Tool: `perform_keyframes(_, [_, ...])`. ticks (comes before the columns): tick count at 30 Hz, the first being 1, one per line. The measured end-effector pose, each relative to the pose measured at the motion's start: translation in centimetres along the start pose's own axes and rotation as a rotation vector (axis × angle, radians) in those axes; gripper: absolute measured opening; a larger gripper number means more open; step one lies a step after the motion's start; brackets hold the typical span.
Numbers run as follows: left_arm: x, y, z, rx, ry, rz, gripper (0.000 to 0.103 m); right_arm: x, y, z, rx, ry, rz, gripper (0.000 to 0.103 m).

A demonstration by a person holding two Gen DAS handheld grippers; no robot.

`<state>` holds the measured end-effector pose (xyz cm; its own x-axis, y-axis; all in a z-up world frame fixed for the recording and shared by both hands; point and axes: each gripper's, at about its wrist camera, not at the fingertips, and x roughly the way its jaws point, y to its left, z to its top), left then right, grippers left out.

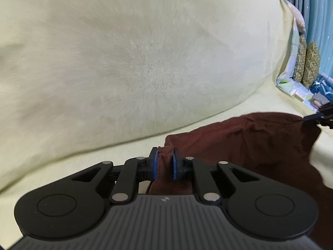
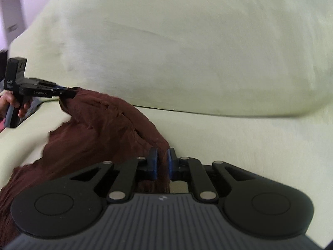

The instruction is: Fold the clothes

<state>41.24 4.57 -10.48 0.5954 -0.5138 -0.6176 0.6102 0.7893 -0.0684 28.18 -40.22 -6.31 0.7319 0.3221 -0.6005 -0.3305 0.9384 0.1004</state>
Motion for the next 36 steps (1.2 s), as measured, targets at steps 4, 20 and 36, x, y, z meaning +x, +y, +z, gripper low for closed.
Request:
perform_keyframes(4, [-6.7, -1.3, -3.5, -0.032, -0.006, 0.011, 0.013, -3.4, 2.4, -0.4, -0.107, -0.004, 0.038, 0.007])
perform_keyframes(20, [-17.7, -9.9, -18.7, -0.088, 0.296, 0.191, 0.046, -10.0, 9.0, -9.0, -0.12, 0.268, 0.018, 0.014])
perform_keyframes(36, [-21.1, -17.0, -15.8, -0.487, 0.17, 0.317, 0.084, -9.6, 14.5, -9.8, 0.649, 0.157, 0.112, 0.066])
